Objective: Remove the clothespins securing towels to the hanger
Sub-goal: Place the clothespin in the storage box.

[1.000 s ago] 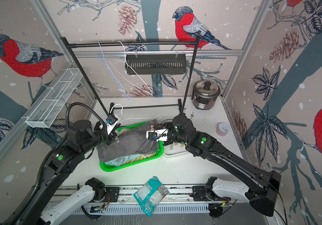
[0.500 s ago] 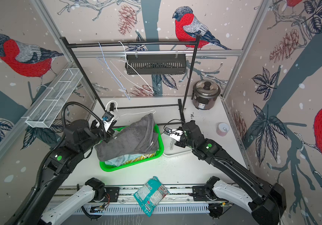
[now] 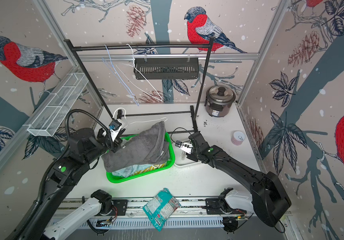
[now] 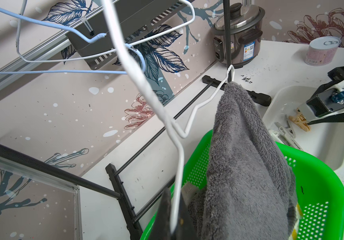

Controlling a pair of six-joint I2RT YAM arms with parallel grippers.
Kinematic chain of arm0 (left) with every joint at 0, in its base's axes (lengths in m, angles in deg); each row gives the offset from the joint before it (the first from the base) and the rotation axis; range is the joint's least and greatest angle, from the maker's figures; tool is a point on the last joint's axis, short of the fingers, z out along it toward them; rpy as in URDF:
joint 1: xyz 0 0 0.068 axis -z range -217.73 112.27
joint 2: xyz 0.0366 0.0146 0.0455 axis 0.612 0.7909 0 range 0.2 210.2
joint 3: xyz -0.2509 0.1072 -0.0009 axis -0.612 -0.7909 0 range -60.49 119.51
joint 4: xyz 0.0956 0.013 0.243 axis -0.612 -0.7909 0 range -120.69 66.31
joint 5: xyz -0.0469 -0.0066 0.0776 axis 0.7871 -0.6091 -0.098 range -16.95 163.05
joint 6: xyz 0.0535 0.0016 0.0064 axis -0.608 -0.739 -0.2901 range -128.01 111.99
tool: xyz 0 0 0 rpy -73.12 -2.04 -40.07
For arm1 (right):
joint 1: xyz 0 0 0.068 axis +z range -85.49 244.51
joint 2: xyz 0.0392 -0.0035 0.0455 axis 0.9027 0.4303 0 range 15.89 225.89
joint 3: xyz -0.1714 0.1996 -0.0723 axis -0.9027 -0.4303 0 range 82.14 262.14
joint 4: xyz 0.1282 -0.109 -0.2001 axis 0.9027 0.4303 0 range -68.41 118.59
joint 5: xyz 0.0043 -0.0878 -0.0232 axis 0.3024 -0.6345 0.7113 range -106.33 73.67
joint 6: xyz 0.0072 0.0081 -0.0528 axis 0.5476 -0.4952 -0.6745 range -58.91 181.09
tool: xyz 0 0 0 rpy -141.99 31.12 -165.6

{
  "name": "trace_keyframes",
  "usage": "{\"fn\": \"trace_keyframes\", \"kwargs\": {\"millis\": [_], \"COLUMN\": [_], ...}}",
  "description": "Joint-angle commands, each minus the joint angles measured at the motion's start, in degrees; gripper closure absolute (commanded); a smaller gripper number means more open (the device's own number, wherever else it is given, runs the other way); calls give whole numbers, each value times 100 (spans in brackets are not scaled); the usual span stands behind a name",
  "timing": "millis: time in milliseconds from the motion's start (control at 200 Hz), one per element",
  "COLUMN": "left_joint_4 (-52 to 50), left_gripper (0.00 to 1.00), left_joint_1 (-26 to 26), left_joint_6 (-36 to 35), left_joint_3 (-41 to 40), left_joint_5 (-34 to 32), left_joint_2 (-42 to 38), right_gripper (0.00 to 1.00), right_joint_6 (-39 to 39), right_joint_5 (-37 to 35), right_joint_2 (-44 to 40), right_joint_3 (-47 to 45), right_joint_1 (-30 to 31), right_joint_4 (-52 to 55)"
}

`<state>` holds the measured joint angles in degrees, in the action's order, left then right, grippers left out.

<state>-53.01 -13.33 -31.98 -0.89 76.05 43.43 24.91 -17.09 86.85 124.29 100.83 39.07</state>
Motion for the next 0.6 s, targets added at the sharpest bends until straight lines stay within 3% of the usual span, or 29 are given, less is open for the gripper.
{"fn": "trace_keyframes", "kwargs": {"millis": [0, 125, 390, 595], "left_joint_4": [278, 268, 234, 190], "left_gripper": [100, 100, 100, 100], "left_joint_1": [-14, -15, -17, -23], "left_joint_6": [-3, -12, -29, -17], "left_joint_3": [15, 4, 22, 78], "left_joint_5": [95, 116, 138, 319], "left_joint_2": [-23, -33, -46, -18], "right_gripper": [67, 63, 29, 26], "right_joint_6": [42, 80, 169, 208], "right_joint_5": [141, 226, 458, 740], "right_joint_2": [58, 274, -109, -736], "right_joint_3": [-3, 30, 62, 39], "right_joint_1": [-23, -28, -94, -142], "right_joint_4": [-60, -55, -119, -326]}}
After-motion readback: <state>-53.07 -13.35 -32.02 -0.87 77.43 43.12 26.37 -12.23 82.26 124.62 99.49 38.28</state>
